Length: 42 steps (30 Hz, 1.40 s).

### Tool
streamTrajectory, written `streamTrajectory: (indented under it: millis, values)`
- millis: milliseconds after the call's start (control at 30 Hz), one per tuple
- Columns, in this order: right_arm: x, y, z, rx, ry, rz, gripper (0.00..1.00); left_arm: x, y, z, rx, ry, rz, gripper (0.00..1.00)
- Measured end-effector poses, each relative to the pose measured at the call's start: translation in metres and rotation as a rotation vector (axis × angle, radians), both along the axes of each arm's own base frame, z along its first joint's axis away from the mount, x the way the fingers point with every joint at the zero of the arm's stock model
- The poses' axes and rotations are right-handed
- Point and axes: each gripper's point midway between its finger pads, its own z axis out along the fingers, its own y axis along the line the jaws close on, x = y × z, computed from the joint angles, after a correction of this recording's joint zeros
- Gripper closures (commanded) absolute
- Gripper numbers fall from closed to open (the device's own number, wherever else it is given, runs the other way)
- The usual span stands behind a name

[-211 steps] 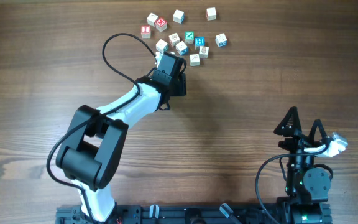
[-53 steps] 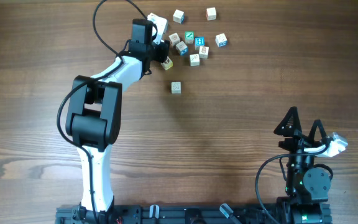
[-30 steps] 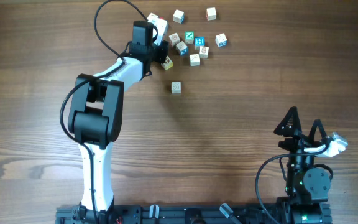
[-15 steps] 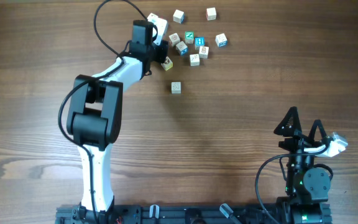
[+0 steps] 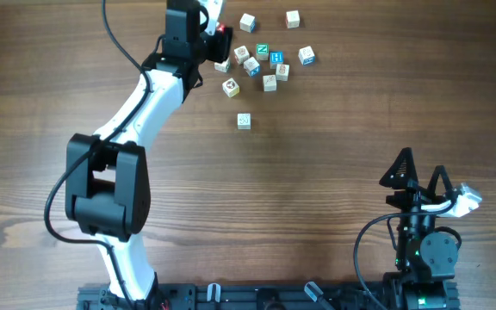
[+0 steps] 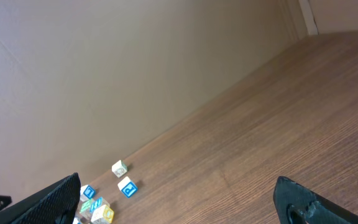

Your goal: Form a horizontal line

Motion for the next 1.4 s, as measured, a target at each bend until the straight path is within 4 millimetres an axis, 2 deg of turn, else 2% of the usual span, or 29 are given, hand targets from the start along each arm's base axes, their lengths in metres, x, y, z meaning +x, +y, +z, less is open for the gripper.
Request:
streamTrajectory:
  millis: [100, 233, 367, 433, 567, 700, 767, 833, 867, 933, 1233, 1400]
  values:
    - [0.0, 0.0, 0.0, 0.0, 0.0, 0.0, 0.01, 0.002, -0.001, -0.016, 0.009, 0.022, -0.002, 0.09]
    - [0.0, 0.0, 0.0, 0.0, 0.0, 0.0, 0.01, 0.006, -0.001, -0.053, 0.021, 0.065, -0.003, 0.15]
    - [0.0, 0.0, 0.0, 0.0, 0.0, 0.0, 0.0, 0.003, 0.0, -0.103, 0.061, 0.142, -0.019, 0.21]
    - [0.0, 0.0, 0.0, 0.0, 0.0, 0.0, 0.0, 0.002, 0.0, -0.114, 0.067, 0.156, -0.021, 0.22]
    - [0.0, 0.0, 0.0, 0.0, 0.0, 0.0, 0.0, 0.004, -0.001, -0.118, 0.067, 0.15, -0.022, 0.33]
    - [0.0, 0.0, 0.0, 0.0, 0.0, 0.0, 0.0, 0.008, -0.001, -0.116, 0.068, 0.129, -0.026, 0.39]
    - [0.0, 0.0, 0.0, 0.0, 0.0, 0.0, 0.0, 0.01, -0.001, -0.118, 0.068, 0.118, -0.028, 0.48]
    - [0.0, 0.0, 0.0, 0.0, 0.0, 0.0, 0.0, 0.011, -0.001, -0.125, 0.073, 0.12, -0.03, 0.5]
    - [0.0, 0.0, 0.0, 0.0, 0.0, 0.0, 0.01, 0.011, -0.001, -0.129, 0.072, 0.126, -0.029, 0.45]
    - [0.0, 0.0, 0.0, 0.0, 0.0, 0.0, 0.0, 0.011, -0.002, -0.135, 0.07, 0.129, -0.027, 0.46]
    - [0.0, 0.0, 0.0, 0.0, 0.0, 0.0, 0.0, 0.011, 0.0, -0.139, 0.069, 0.136, -0.022, 0.77]
    - [0.0, 0.0, 0.0, 0.0, 0.0, 0.0, 0.0, 0.011, 0.0, -0.139, 0.068, 0.137, -0.021, 0.78]
